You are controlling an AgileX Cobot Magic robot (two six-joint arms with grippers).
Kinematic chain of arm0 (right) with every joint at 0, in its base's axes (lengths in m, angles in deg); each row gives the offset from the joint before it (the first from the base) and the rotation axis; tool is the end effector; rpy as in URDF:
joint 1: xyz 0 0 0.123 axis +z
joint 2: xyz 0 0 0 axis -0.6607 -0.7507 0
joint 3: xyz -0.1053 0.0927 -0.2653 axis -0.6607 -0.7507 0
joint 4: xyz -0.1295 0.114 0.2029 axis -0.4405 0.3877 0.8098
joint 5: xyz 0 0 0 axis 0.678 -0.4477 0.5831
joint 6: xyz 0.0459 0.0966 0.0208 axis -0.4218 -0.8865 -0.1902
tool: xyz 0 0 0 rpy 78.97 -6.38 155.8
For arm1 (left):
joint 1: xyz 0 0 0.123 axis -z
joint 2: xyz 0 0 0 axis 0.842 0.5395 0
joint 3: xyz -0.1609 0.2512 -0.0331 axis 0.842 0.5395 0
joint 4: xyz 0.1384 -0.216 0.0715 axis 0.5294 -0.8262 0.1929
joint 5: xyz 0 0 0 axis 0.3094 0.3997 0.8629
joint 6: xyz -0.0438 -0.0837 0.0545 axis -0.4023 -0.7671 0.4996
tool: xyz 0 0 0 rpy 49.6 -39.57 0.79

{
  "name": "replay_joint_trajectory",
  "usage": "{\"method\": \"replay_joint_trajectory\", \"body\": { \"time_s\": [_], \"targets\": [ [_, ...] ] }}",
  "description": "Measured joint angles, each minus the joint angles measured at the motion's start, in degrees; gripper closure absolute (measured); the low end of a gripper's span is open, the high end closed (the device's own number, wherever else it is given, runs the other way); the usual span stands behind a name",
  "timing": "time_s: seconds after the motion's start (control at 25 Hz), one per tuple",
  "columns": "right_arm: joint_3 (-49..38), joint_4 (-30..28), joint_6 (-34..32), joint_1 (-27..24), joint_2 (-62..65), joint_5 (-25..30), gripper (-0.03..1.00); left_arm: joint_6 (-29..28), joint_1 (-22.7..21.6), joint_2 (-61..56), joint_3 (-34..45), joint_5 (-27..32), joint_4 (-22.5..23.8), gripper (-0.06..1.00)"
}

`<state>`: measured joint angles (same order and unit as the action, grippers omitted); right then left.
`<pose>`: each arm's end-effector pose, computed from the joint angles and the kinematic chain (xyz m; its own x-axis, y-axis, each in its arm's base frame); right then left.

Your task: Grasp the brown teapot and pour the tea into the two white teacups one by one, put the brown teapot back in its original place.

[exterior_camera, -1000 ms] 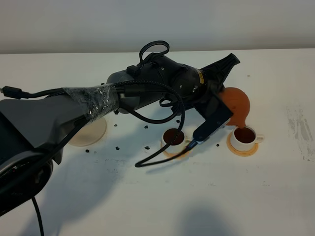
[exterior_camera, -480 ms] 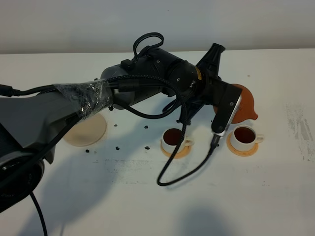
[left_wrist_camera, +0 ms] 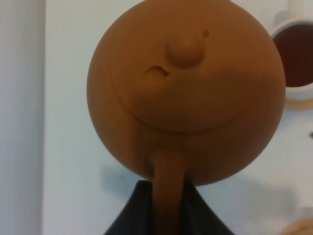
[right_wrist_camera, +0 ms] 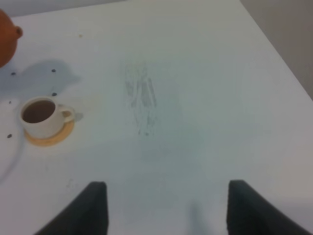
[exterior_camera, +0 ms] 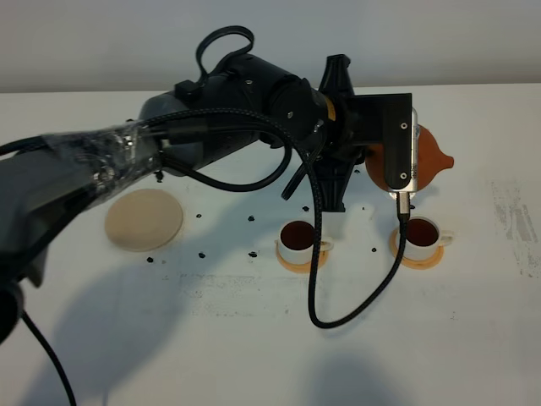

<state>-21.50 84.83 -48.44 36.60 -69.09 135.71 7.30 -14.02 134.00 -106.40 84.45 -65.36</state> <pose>0.0026 0.0020 0.2777 -0.4737 0.0730 -0.8776 0.0816 0.9959 0.0388 0.3797 -0.3624 0.2321 0.3131 0.8477 -0.4282 0.7943 0.0134 0.6073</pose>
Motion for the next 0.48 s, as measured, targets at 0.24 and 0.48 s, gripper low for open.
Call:
{"method": "replay_joint_trajectory", "body": {
  "time_s": [0.24,0.48],
  "targets": [
    [0.0,0.0,0.0,0.0,0.0,0.0,0.46,-4.65,0.78,-4.48,6.64,0.43,-1.6,0.87],
    [0.0,0.0,0.0,0.0,0.0,0.0,0.46,-7.93,2.3,-8.65,14.88,-0.56,-3.25,0.87]
  ]
}}
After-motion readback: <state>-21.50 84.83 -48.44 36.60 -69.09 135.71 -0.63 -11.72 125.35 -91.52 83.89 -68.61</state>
